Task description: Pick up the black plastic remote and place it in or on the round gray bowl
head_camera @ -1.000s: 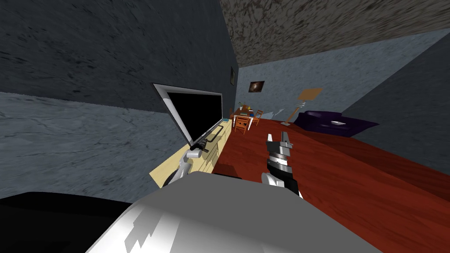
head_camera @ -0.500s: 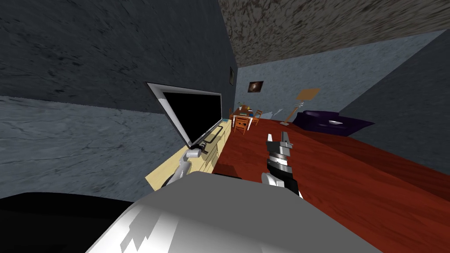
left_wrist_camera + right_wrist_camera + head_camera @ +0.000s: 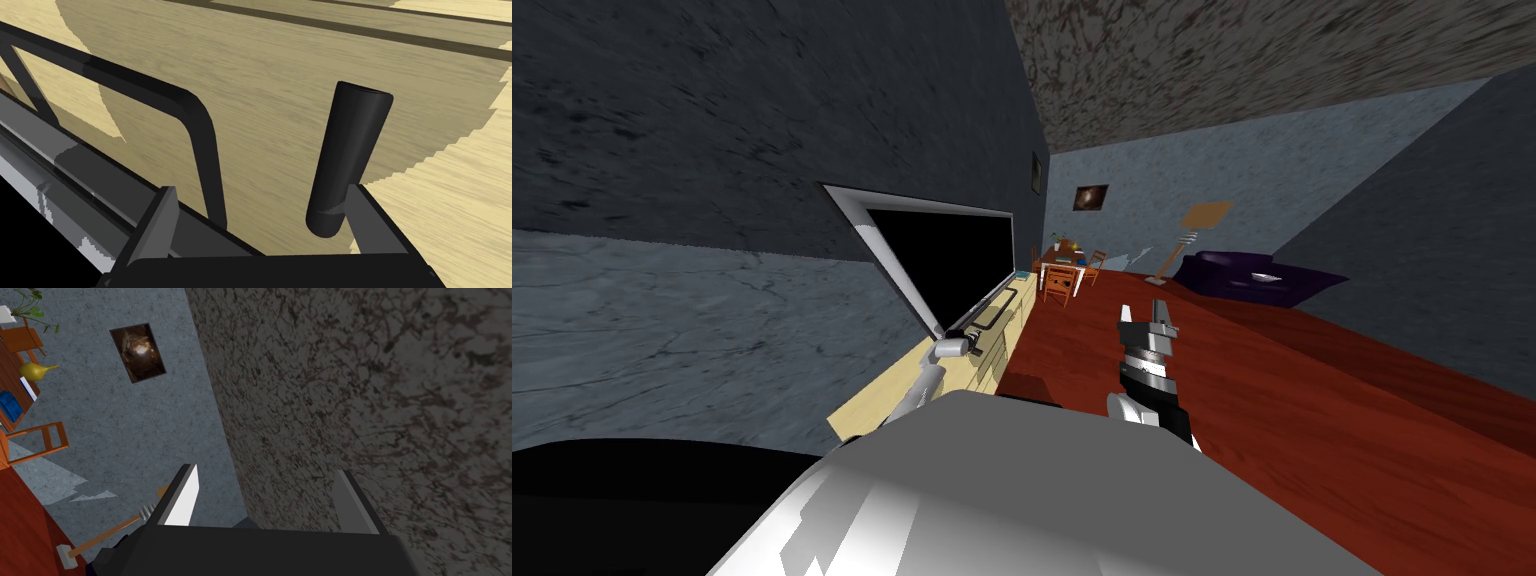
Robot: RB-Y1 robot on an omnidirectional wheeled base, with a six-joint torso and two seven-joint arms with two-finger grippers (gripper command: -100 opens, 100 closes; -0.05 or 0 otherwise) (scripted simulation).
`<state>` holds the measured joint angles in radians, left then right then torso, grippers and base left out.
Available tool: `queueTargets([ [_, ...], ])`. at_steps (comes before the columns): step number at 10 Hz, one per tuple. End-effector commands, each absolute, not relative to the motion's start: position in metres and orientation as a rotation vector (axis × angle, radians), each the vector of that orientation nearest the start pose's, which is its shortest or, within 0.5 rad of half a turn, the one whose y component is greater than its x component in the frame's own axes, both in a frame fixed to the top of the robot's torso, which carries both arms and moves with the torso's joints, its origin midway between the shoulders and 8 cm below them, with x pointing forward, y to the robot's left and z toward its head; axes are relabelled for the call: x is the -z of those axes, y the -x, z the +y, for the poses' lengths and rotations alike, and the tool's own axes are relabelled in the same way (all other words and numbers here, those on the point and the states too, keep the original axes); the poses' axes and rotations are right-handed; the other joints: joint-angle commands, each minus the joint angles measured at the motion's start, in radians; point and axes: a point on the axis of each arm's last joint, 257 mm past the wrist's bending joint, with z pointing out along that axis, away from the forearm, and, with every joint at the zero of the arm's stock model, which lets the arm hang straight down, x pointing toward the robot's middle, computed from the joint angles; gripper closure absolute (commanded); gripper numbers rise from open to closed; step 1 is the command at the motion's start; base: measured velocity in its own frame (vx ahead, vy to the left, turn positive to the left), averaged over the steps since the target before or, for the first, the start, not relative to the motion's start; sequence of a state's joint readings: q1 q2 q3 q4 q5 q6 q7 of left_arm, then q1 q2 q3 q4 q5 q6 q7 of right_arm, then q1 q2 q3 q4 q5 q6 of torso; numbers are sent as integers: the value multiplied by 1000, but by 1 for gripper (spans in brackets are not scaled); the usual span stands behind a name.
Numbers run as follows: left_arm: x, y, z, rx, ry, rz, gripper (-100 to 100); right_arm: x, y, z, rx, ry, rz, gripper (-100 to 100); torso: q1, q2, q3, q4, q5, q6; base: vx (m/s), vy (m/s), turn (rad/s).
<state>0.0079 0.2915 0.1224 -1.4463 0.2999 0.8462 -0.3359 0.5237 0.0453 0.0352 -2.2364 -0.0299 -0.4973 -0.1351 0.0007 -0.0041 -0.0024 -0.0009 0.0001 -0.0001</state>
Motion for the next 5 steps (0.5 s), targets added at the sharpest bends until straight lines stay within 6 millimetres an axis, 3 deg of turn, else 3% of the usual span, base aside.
queueTargets([
  [1, 455, -415, 376, 406, 1678, 2013, -100, 3, -351, -280, -1454, -821, 555, 0, 0, 0, 0, 0, 0, 0, 53, 14, -24],
  [5, 480, -385, 384, 312, 1749, 2127, -100, 3, -351, -280, -1454, -821, 555, 0, 0, 0, 0, 0, 0, 0, 56, 13, -39],
])
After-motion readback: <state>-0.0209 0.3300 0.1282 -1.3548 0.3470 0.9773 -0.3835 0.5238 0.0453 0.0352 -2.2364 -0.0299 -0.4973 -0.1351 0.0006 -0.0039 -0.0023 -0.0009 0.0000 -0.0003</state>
